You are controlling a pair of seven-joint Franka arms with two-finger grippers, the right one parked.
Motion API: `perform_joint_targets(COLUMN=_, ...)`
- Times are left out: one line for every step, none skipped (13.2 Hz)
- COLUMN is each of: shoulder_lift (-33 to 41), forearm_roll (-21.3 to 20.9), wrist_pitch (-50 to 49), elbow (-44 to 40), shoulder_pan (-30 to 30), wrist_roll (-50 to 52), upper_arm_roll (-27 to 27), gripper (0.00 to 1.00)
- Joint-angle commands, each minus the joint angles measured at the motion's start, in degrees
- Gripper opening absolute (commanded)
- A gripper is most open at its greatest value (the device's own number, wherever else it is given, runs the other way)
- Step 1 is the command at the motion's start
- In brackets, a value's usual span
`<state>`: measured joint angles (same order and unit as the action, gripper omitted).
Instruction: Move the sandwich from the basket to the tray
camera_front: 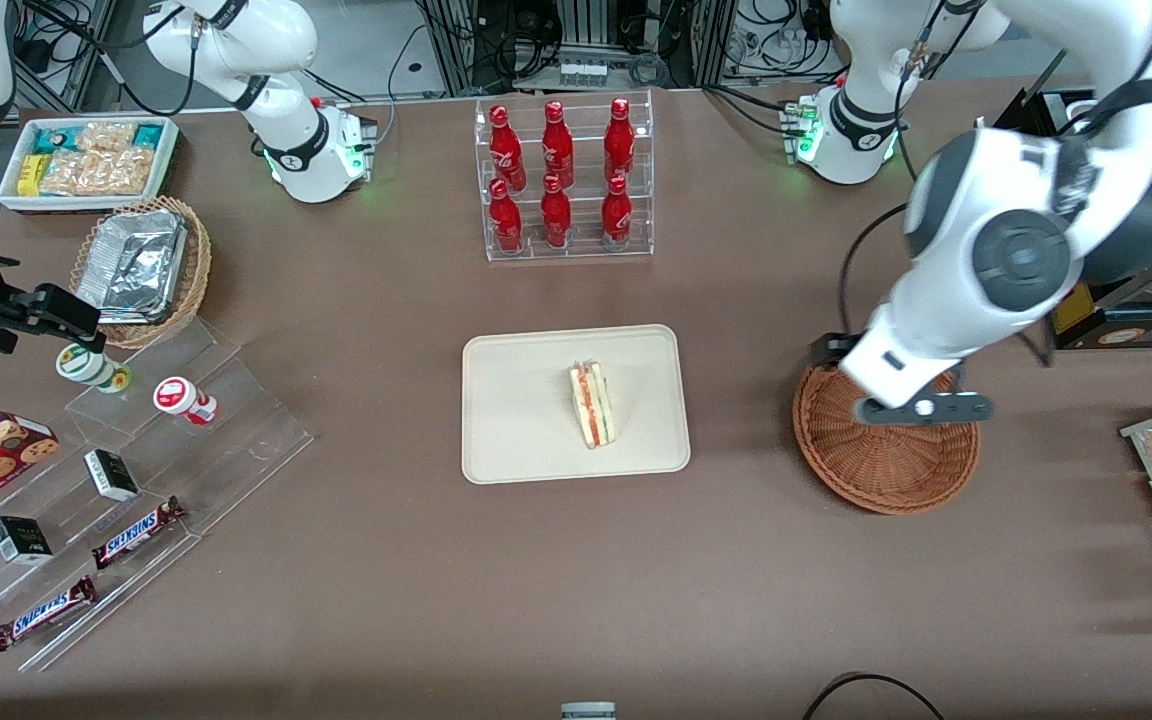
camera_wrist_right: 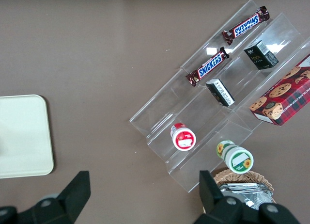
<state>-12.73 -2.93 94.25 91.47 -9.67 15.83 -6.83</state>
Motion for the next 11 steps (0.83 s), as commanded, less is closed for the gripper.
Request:
perform_joint_targets(shoulder_lift=4.81, forearm_roll=1.08, wrist_pitch=-2.22, elbow=3.44, shoulder_pan=2.81, wrist_roll=-5.70, upper_arm_roll=-0.47, gripper=1.00)
perform_joint_targets(shoulder_lift=6.73, forearm_roll=1.08, wrist_pitch=-2.05, elbow=5.28, shoulder_pan=4.73, wrist_roll=-8.07, upper_arm_roll=-0.55, gripper=1.00)
perform_joint_targets(shoulder_lift=8.23, forearm_roll=1.08, wrist_pitch=-2.40, elbow=6.25, shoulder_pan=6.75, wrist_roll=-10.18, upper_arm_roll=-0.64, gripper=1.00)
perform_joint_targets(shoulder_lift=10.16, forearm_roll=1.17, wrist_pitch=-3.36, elbow=7.57, shoulder_pan=8.17, wrist_roll=-11.68, upper_arm_roll=-0.64, gripper=1.00)
perform_joint_targets(shoulder_lift=11.83, forearm_roll=1.52, wrist_pitch=-4.33, elbow=8.80, shoulder_pan=9.66, wrist_roll=-12.83, upper_arm_roll=-1.08, gripper=1.00)
perform_joint_targets(shoulder_lift=13.50, forearm_roll=2.13, wrist_pitch=-5.29, elbow=9.94, shoulder_pan=10.20, wrist_roll=-13.88, upper_arm_roll=-1.17, gripper=1.00)
perform_joint_targets(shoulder_lift=14.74, forearm_roll=2.31, wrist_pitch=-6.52, elbow=10.13, shoulder_pan=10.29, wrist_roll=-14.07, upper_arm_roll=-1.17, gripper=1.00)
perform_joint_targets(shoulder_lift=15.36, forearm_roll=2.31, wrist_pitch=-8.19, elbow=9.69, shoulder_pan=10.29, wrist_roll=-14.07, upper_arm_roll=-1.08, gripper=1.00)
perform_joint_targets(shoulder_lift=15.97, forearm_roll=2.40, wrist_pitch=-9.42, elbow=9.43, shoulder_pan=10.29, wrist_roll=-14.07, upper_arm_roll=-1.08, gripper=1.00)
perform_joint_targets(shoulder_lift=16.94, forearm_roll=2.40, wrist_pitch=-10.83, elbow=9.25, shoulder_pan=10.46, wrist_roll=-14.07, upper_arm_roll=-0.91, gripper=1.00)
perform_joint_targets(shoulder_lift=17.38, forearm_roll=2.49, wrist_pitch=-12.84, elbow=8.38, shoulder_pan=11.33, wrist_roll=-14.16, upper_arm_roll=-0.99, gripper=1.00)
